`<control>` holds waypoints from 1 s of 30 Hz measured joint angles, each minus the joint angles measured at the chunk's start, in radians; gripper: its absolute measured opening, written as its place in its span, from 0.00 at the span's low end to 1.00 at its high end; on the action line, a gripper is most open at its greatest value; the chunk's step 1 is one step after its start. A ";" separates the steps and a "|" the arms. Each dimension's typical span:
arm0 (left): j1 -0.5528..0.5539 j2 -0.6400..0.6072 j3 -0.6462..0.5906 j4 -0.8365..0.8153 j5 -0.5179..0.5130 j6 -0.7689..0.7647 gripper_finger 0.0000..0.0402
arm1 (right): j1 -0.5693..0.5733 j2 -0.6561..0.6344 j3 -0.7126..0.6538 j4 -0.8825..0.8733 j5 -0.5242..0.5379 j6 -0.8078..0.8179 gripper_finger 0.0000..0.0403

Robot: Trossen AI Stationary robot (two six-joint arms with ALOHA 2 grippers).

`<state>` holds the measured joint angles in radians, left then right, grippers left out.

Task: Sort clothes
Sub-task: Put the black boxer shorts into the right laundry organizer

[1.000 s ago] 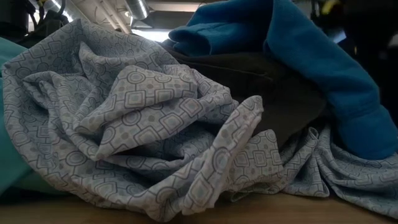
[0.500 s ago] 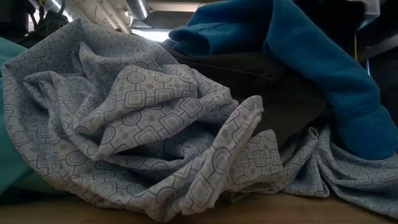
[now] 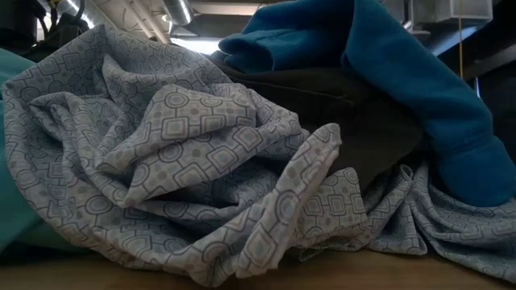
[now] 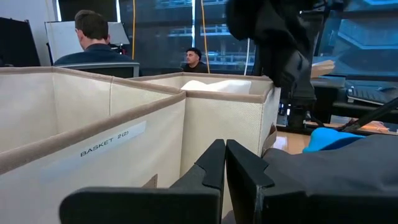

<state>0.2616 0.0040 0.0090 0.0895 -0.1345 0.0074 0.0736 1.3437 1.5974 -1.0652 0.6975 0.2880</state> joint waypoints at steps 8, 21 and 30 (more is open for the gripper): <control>0.000 0.000 0.000 0.000 0.000 -0.007 0.01 | -0.195 0.000 -0.025 0.153 -0.016 -0.171 0.06; 0.000 0.000 0.000 -0.001 0.000 -0.007 0.01 | -0.404 0.098 -0.201 0.364 -0.280 -0.220 0.06; 0.000 0.000 0.000 -0.003 0.000 -0.007 0.01 | -0.489 0.264 -0.279 0.482 -0.374 -0.242 0.06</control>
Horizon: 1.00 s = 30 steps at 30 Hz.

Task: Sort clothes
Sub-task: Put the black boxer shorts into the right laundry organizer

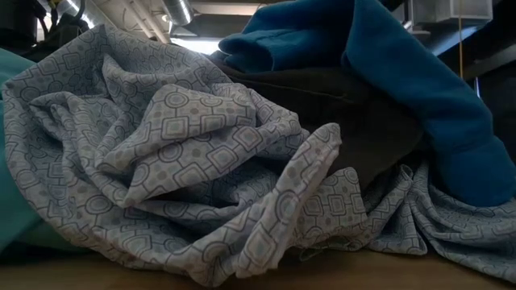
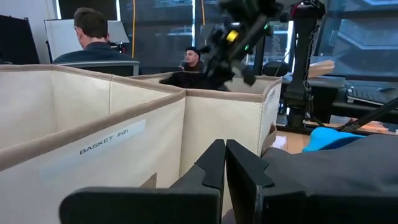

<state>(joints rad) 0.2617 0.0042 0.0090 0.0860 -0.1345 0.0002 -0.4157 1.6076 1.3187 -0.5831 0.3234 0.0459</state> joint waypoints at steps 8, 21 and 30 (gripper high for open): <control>0.000 0.000 0.000 0.000 0.000 0.004 0.01 | -0.011 0.129 -0.018 0.044 -0.014 0.001 0.07; 0.000 0.000 0.000 0.000 0.000 0.008 0.01 | -0.011 0.145 0.021 0.033 -0.003 -0.001 0.43; 0.000 0.000 0.000 0.000 0.000 0.008 0.01 | 0.002 0.107 0.132 -0.106 0.000 0.001 0.70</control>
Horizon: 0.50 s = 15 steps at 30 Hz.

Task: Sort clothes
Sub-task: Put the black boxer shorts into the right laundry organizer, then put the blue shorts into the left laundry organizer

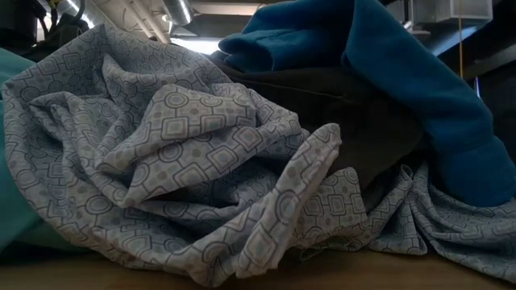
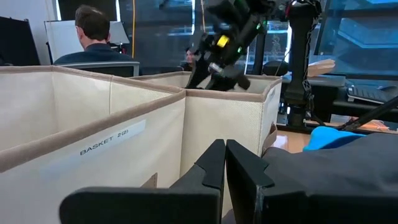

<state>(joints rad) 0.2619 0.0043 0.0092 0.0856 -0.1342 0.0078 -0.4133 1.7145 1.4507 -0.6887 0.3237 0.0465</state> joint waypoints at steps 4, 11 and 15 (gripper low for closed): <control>0.000 0.000 0.000 0.000 0.000 0.000 0.01 | 0.022 -0.054 0.022 -0.048 0.012 -0.002 0.74; 0.000 0.000 0.000 0.000 0.000 0.000 0.01 | 0.115 -0.181 0.029 -0.105 0.031 -0.002 0.74; 0.000 0.000 0.000 0.000 0.000 0.000 0.01 | 0.209 -0.239 0.029 -0.119 0.030 -0.001 0.74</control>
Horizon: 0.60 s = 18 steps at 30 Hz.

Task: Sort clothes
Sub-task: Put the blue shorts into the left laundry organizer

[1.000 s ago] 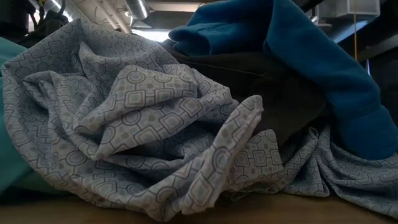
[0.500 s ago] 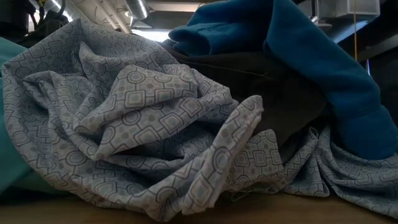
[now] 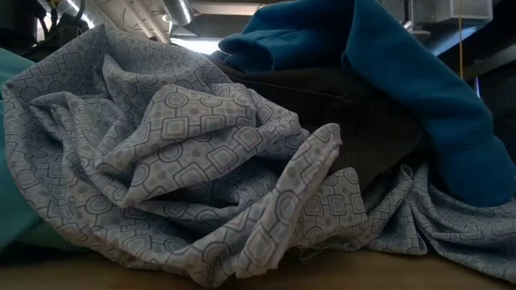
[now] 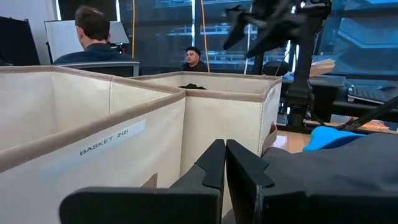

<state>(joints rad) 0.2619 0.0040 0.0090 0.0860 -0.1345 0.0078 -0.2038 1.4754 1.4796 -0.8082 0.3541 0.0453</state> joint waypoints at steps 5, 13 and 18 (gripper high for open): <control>0.000 0.000 0.000 0.000 0.000 -0.007 0.01 | 0.146 -0.043 0.000 -0.023 -0.006 0.029 0.74; 0.000 0.000 0.000 0.004 0.014 -0.038 0.01 | 0.410 -0.035 0.000 -0.039 -0.070 0.119 0.74; 0.000 0.000 0.000 0.023 0.092 -0.074 0.01 | 0.544 0.009 -0.001 -0.029 -0.068 0.187 0.74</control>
<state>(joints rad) 0.2615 0.0042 0.0090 0.1088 -0.0421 -0.0660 0.3403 1.4844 1.4788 -0.8369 0.2860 0.2319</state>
